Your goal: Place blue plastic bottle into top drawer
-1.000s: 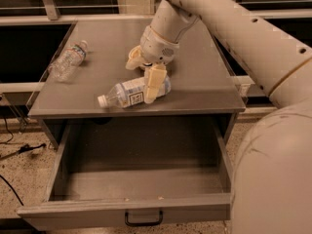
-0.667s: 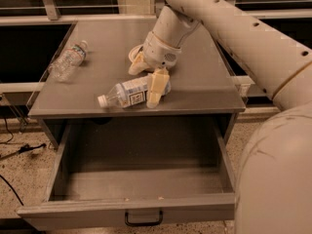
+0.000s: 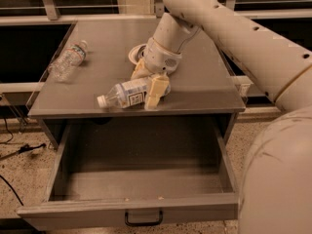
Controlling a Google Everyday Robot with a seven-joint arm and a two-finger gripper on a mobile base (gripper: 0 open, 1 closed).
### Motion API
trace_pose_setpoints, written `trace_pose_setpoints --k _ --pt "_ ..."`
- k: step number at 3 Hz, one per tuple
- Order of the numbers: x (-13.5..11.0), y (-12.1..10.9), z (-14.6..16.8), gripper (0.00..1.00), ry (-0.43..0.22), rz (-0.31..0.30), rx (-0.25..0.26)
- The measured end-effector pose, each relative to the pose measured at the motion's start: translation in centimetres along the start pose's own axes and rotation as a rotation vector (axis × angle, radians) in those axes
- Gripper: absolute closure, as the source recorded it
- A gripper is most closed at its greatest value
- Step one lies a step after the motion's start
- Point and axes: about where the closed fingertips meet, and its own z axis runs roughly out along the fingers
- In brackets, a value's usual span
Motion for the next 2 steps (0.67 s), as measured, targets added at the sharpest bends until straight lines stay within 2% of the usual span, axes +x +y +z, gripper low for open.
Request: trace_pose_setpoints --k 2 --pt "0.00 0.00 0.00 0.85 0.000 0.000 0.000"
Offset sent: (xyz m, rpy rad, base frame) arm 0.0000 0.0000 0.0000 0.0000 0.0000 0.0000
